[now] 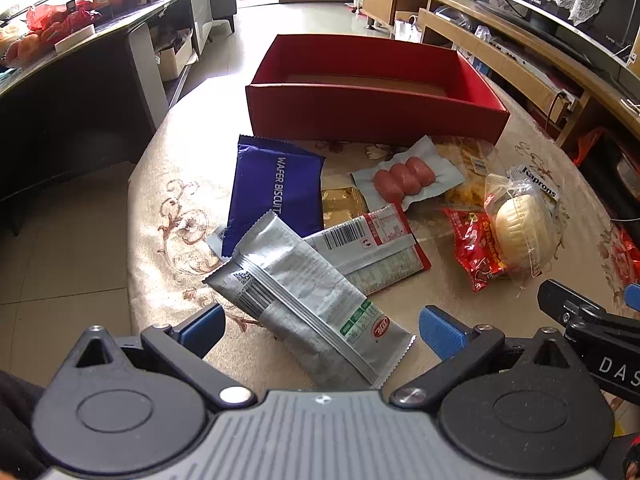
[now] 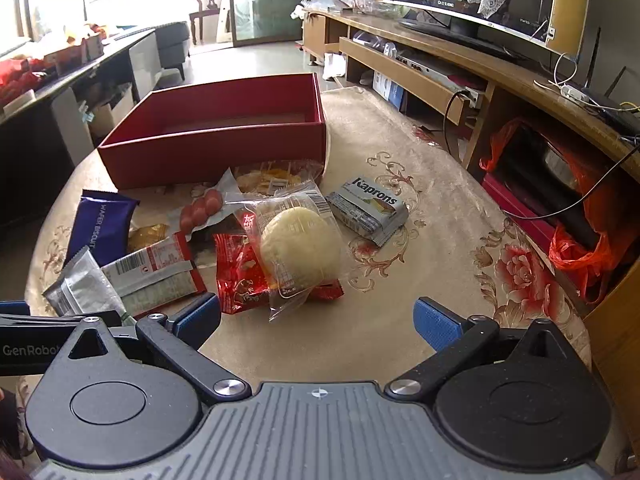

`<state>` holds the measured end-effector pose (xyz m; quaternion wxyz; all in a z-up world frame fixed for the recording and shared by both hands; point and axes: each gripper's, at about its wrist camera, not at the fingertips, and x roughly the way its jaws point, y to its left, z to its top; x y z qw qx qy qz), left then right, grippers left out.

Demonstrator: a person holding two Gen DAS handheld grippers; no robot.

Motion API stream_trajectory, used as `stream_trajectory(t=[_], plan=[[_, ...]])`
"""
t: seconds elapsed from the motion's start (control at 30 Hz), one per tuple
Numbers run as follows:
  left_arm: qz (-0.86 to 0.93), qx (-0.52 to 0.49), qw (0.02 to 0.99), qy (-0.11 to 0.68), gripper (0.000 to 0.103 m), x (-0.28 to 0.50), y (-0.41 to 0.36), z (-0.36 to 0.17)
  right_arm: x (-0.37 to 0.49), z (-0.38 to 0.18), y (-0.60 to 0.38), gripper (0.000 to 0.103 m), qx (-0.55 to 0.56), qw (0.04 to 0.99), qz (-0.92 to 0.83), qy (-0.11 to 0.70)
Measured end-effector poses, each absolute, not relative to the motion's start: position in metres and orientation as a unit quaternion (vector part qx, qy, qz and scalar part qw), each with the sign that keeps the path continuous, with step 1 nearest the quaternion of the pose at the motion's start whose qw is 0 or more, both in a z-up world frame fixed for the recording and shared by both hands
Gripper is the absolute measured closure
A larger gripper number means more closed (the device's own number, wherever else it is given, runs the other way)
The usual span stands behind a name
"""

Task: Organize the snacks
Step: 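Move both tools toward the snacks on the table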

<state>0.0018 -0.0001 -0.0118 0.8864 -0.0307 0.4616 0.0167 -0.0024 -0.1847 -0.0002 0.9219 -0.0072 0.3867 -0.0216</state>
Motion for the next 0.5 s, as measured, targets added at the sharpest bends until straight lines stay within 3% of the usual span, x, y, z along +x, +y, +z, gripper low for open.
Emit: stream_trajectory(t=[0.5], plan=[[0.018,-0.028,0.881,0.472,0.005,0.0036,-0.0026,-0.0117,-0.0017,-0.0018,-0.1838,0.000,-0.010,0.920,-0.017,0.391]])
